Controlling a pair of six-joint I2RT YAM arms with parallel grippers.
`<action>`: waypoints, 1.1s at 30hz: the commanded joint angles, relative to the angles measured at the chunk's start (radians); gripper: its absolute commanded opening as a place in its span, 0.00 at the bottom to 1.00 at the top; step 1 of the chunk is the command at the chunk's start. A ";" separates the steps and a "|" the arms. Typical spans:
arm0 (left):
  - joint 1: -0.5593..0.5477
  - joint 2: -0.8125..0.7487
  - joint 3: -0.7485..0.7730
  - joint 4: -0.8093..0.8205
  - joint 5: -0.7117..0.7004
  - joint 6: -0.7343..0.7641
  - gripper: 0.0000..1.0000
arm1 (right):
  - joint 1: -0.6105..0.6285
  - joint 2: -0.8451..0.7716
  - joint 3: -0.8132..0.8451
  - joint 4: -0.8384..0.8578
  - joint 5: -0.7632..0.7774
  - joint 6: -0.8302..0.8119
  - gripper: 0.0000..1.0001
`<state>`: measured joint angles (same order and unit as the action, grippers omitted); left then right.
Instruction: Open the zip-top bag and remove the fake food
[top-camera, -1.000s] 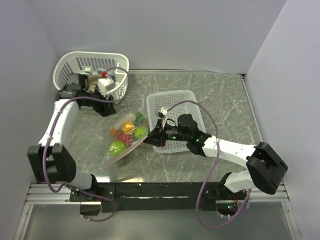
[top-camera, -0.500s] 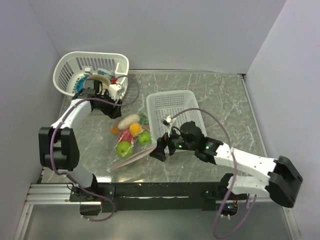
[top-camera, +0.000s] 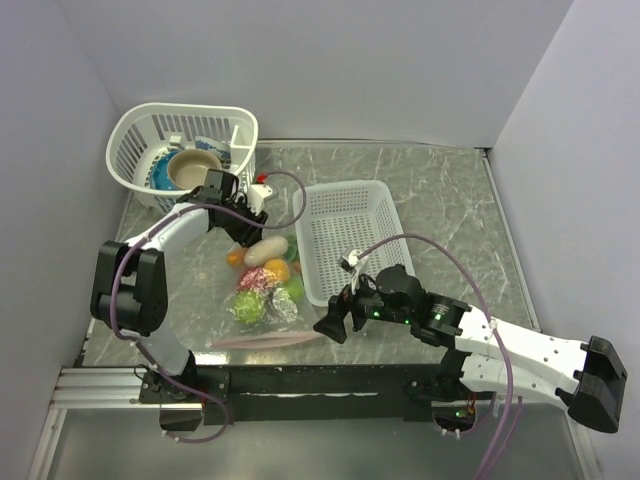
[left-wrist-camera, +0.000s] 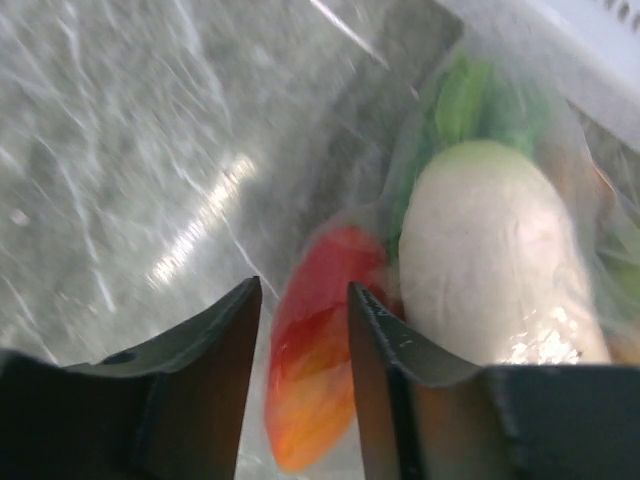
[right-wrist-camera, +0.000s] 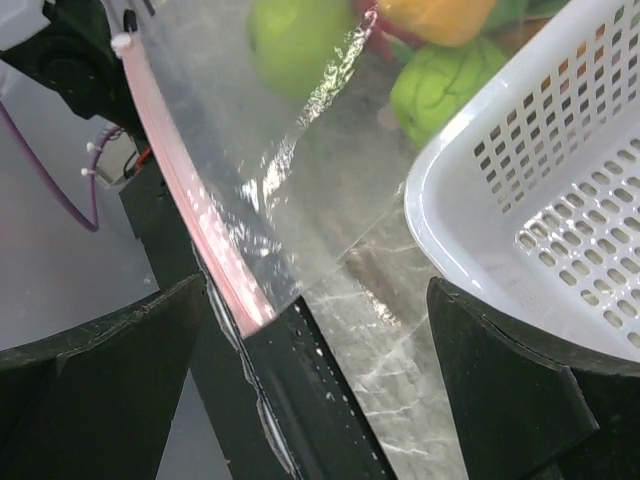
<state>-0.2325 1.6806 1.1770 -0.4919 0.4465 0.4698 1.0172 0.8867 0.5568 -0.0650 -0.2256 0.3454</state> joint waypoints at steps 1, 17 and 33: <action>-0.001 -0.114 -0.046 -0.105 0.035 0.029 0.45 | 0.026 -0.002 0.046 -0.022 0.061 -0.028 1.00; 0.054 -0.168 -0.180 -0.021 -0.130 -0.008 0.01 | 0.103 0.092 0.153 -0.059 0.160 -0.074 1.00; 0.475 -0.278 -0.212 -0.069 -0.166 0.156 0.01 | 0.133 0.238 0.256 -0.026 0.143 -0.131 1.00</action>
<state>0.2344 1.4876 0.9783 -0.5358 0.2905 0.5621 1.1370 1.0805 0.7429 -0.1318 -0.0799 0.2455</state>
